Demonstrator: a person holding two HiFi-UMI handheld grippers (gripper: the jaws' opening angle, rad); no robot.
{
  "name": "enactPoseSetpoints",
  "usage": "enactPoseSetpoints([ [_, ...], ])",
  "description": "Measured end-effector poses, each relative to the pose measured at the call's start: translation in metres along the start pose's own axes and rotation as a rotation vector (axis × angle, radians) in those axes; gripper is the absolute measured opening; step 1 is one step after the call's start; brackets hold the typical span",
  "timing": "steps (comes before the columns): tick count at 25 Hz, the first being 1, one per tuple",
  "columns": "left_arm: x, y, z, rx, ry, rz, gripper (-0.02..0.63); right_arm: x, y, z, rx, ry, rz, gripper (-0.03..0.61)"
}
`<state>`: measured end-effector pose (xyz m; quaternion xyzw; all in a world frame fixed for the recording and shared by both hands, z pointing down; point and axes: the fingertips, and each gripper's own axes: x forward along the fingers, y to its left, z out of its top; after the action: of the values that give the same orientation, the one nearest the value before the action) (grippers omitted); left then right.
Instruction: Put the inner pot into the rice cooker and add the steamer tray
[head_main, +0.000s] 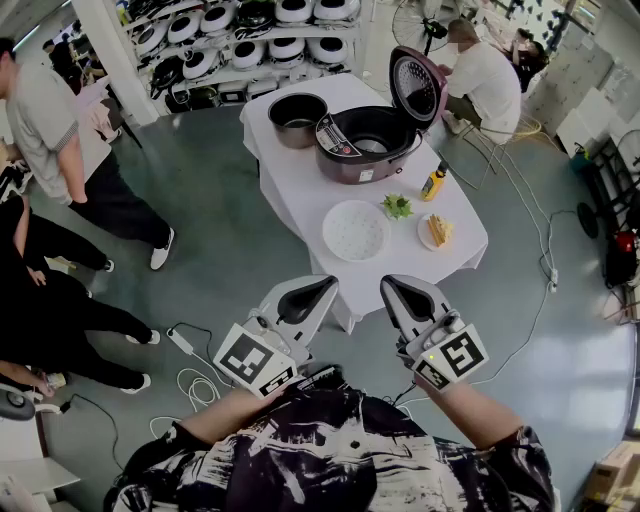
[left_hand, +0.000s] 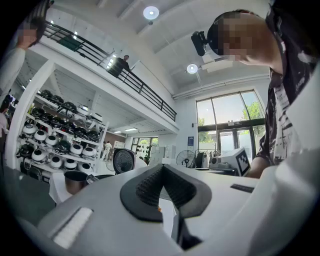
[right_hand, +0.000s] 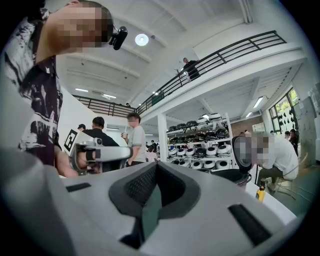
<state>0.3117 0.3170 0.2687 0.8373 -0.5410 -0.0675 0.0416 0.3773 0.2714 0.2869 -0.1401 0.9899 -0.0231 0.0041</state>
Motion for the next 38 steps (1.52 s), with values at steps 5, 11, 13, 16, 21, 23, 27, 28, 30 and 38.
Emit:
enactPoseSetpoints([
  [5, -0.002, 0.005, 0.003, 0.001, 0.000, 0.005, 0.005, 0.005, 0.003, 0.002, 0.001, 0.000, 0.011, -0.005],
  [11, -0.002, 0.004, 0.002, 0.001, -0.001, 0.008, 0.005, 0.004, 0.004, 0.002, 0.001, 0.002, 0.020, -0.005],
  [13, -0.003, 0.005, 0.002, -0.001, -0.001, 0.009, 0.005, 0.004, 0.004, 0.003, -0.002, -0.004, 0.020, -0.005],
  [16, -0.004, 0.006, 0.001, -0.003, -0.002, 0.010, 0.005, 0.004, 0.001, 0.009, 0.027, -0.058, 0.023, -0.003],
  [21, -0.006, 0.005, 0.001, -0.002, -0.005, 0.018, 0.005, 0.006, 0.001, 0.012, 0.066, -0.127, 0.009, 0.485],
  [23, -0.007, 0.009, 0.003, 0.007, -0.012, 0.025, 0.005, 0.009, 0.002, 0.010, 0.057, -0.123, 0.019, 0.495],
  [27, -0.018, 0.028, 0.008, 0.032, -0.023, 0.089, 0.005, 0.019, 0.002, 0.005, 0.061, -0.099, 0.050, 0.495],
  [28, -0.024, 0.035, 0.008, 0.036, -0.020, 0.118, 0.005, 0.022, 0.003, 0.003, 0.065, -0.092, 0.063, 0.495],
  [30, -0.035, 0.053, 0.007, 0.047, -0.020, 0.175, 0.005, 0.029, 0.002, 0.000, 0.061, -0.090, 0.082, 0.495],
  [38, -0.086, 0.112, 0.010, 0.070, -0.010, 0.351, 0.005, 0.082, 0.010, -0.015, 0.082, -0.067, 0.169, 0.495],
])
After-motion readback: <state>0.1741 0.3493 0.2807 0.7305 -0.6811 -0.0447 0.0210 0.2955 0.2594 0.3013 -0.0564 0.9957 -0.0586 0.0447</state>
